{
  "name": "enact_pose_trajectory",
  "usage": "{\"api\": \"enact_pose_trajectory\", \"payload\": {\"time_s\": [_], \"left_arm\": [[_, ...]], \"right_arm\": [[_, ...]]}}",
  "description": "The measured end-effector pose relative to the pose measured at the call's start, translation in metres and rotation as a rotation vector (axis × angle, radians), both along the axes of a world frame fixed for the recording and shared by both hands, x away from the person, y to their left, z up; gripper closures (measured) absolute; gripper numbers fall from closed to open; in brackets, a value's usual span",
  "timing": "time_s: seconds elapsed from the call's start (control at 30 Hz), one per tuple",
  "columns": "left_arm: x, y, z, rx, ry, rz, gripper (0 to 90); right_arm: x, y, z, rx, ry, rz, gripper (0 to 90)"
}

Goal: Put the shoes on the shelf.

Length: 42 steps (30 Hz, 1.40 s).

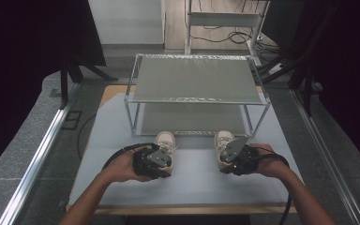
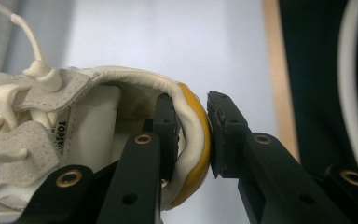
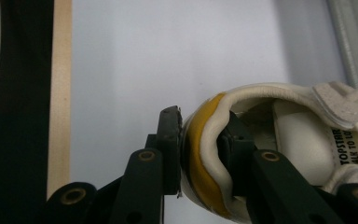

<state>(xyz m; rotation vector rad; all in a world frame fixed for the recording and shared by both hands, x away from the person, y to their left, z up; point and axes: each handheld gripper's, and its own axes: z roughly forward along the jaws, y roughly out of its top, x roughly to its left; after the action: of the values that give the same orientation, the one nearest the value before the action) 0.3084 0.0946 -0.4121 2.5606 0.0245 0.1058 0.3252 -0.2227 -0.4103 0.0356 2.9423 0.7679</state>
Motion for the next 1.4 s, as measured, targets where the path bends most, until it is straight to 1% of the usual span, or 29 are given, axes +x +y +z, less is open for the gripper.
{"api": "enact_pose_trajectory", "payload": {"time_s": [0.07, 0.1, 0.13, 0.27, 0.33, 0.37, 0.4, 0.43, 0.47, 0.5, 0.53, 0.6, 0.67, 0.7, 0.73, 0.77, 0.8, 0.83, 0.9, 0.93, 1.03, 1.07, 1.1, 1.13, 1.23, 1.27, 1.3, 1.33, 1.4], "left_arm": [[0.008, -0.005, 0.000, 0.007, -0.009, -0.005, 74.5], [0.008, -0.005, 0.000, 0.007, -0.009, -0.005, 74.6], [0.015, -0.011, 0.001, 0.012, -0.011, -0.011, 74.5], [0.031, -0.024, 0.003, 0.004, -0.018, -0.008, 74.6], [0.038, -0.031, 0.004, 0.008, -0.039, 0.007, 74.6], [0.038, -0.031, 0.004, 0.008, -0.039, 0.007, 74.6], [0.042, -0.035, 0.004, 0.010, -0.056, 0.008, 74.6], [0.046, -0.039, 0.004, 0.013, -0.063, 0.010, 74.6], [0.050, -0.042, 0.003, 0.004, -0.068, 0.010, 74.7], [0.054, -0.045, 0.003, 0.004, -0.064, 0.013, 74.7], [0.062, -0.050, 0.003, 0.005, -0.064, 0.017, 74.6], [0.068, -0.055, 0.002, 0.012, -0.058, 0.034, 74.7], [0.071, -0.057, 0.002, 0.017, -0.061, 0.036, 74.7], [0.074, -0.060, 0.002, 0.022, -0.065, 0.035, 74.7], [0.077, -0.061, 0.001, 0.017, -0.064, 0.038, 74.7], [0.083, -0.065, -0.001, 0.023, -0.064, 0.038, 74.8], [0.083, -0.065, -0.001, 0.023, -0.064, 0.038, 74.6], [0.087, -0.069, -0.003, 0.035, -0.077, 0.049, 74.7], [0.093, -0.071, -0.005, 0.038, -0.081, 0.049, 74.6], [0.095, -0.072, -0.006, 0.031, -0.076, 0.051, 74.6], [0.098, -0.075, -0.008, 0.036, -0.079, 0.046, 74.6], [0.101, -0.079, -0.010, 0.023, -0.079, 0.048, 74.6], [0.101, -0.079, -0.010, 0.023, -0.079, 0.048, 74.6], [0.102, -0.080, -0.010, 0.019, -0.077, 0.044, 74.6], [0.106, -0.084, -0.013, 0.005, -0.069, 0.040, 74.5], [0.108, -0.087, -0.016, -0.001, -0.055, 0.042, 74.5], [0.108, -0.087, -0.016, -0.001, -0.055, 0.042, 74.4], [0.109, -0.089, -0.018, -0.001, -0.049, 0.039, 74.4], [0.111, -0.091, -0.022, -0.001, -0.036, 0.037, 74.3]], "right_arm": [[0.002, 0.003, 0.002, -0.003, -0.010, 0.004, 73.6], [0.002, 0.003, 0.002, -0.003, -0.010, 0.004, 73.6], [0.005, 0.006, 0.005, -0.007, -0.023, 0.010, 73.4], [0.014, 0.014, 0.009, 0.000, -0.044, 0.021, 73.5], [0.020, 0.018, 0.011, 0.001, -0.049, 0.024, 73.5], [0.020, 0.018, 0.011, 0.001, -0.049, 0.024, 73.5], [0.023, 0.020, 0.011, 0.004, -0.052, 0.024, 73.5], [0.027, 0.022, 0.012, 0.004, -0.053, 0.024, 73.5], [0.034, 0.026, 0.012, -0.005, -0.059, 0.021, 73.5], [0.034, 0.026, 0.012, -0.005, -0.059, 0.021, 73.5], [0.041, 0.029, 0.011, -0.008, -0.071, 0.018, 73.4], [0.047, 0.031, 0.011, 0.002, -0.077, 0.012, 73.4], [0.050, 0.032, 0.011, 0.000, -0.084, 0.010, 73.4], [0.052, 0.032, 0.011, 0.000, -0.088, 0.006, 73.4], [0.055, 0.033, 0.011, 0.004, -0.092, 0.001, 73.4], [0.060, 0.033, 0.011, 0.008, -0.097, -0.008, 73.4], [0.060, 0.033, 0.011, 0.008, -0.097, -0.008, 73.4], [0.065, 0.034, 0.010, 0.010, -0.104, -0.017, 73.3], [0.070, 0.035, 0.008, 0.016, -0.111, -0.021, 73.3], [0.072, 0.035, 0.006, 0.019, -0.113, -0.019, 73.2], [0.075, 0.038, 0.004, 0.011, -0.121, -0.021, 73.2], [0.078, 0.039, 0.001, 0.011, -0.124, -0.021, 73.2], [0.078, 0.039, 0.001, 0.011, -0.124, -0.021, 73.2], [0.082, 0.040, -0.001, 0.005, -0.127, -0.022, 73.2], [0.086, 0.041, -0.005, 0.008, -0.122, -0.030, 73.2], [0.089, 0.041, -0.010, 0.008, -0.117, -0.037, 73.1], [0.089, 0.041, -0.010, 0.008, -0.117, -0.037, 73.1], [0.091, 0.042, -0.015, 0.010, -0.107, -0.035, 72.9], [0.092, 0.042, -0.017, 0.006, -0.106, -0.030, 72.7]]}}
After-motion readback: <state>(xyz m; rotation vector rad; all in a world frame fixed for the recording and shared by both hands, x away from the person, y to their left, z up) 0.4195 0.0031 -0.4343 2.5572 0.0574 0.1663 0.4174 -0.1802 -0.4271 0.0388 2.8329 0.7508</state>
